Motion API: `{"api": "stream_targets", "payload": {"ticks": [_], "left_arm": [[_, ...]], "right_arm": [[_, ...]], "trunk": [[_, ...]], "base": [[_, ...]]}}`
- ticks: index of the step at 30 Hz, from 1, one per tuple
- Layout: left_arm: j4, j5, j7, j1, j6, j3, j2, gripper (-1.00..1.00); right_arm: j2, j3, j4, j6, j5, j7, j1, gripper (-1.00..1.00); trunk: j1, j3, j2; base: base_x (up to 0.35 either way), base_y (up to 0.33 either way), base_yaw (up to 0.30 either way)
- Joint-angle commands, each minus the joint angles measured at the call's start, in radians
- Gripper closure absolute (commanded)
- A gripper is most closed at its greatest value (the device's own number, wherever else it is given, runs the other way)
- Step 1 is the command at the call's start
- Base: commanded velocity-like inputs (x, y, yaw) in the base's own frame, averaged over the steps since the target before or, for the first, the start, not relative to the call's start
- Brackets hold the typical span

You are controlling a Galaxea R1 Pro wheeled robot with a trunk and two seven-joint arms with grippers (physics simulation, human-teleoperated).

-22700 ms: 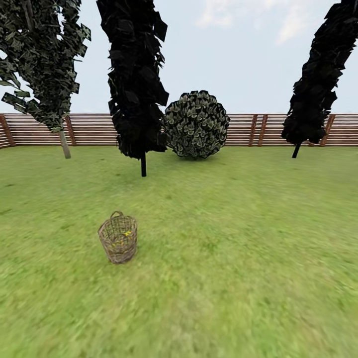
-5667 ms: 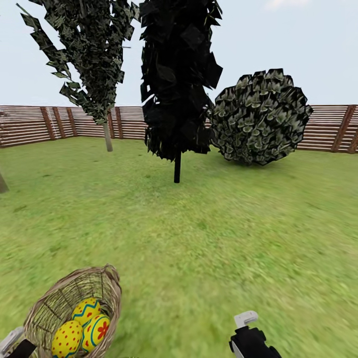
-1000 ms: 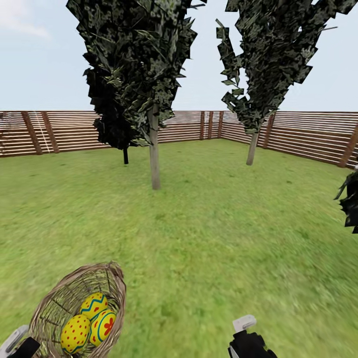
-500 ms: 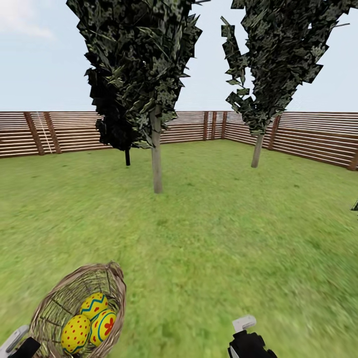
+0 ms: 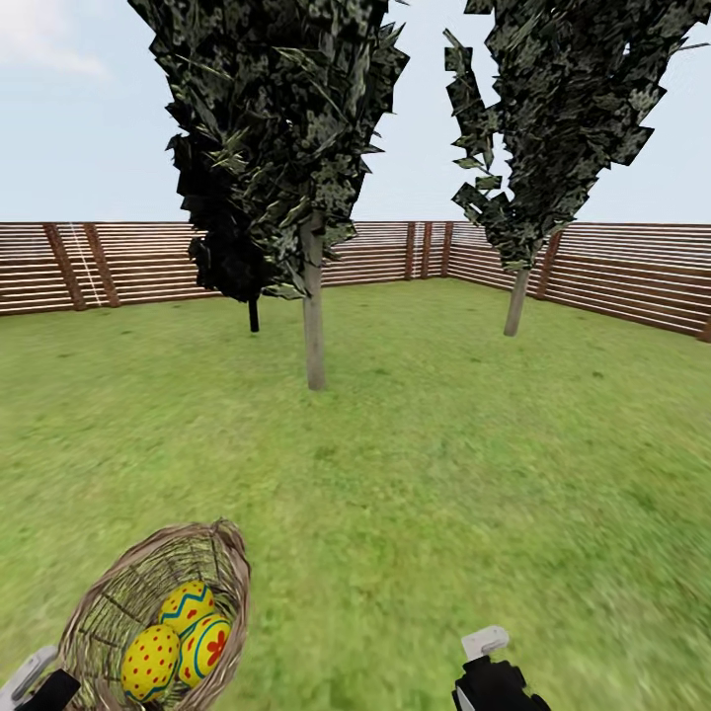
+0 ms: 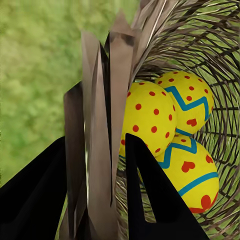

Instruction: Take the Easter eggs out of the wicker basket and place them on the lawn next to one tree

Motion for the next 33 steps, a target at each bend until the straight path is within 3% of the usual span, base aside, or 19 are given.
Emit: {"api": "stream_targets", "payload": {"ticks": [1,33], "left_arm": [[-0.001,0.012,-0.004,-0.001,0.005,0.01,0.0,1.0],[-0.001,0.008,-0.004,-0.001,0.005,0.009,-0.002,1.0]], "right_arm": [[0.0,0.004,-0.001,0.009,0.007,-0.002,-0.001,-1.0],[0.001,0.005,0.0,0.009,0.006,-0.001,-0.001,-1.0]], "trunk": [[-0.003,0.002,0.006],[-0.126,0.102,0.23]], "base": [[0.099,0.318,0.0],[0.263,0.226,0.0]]}}
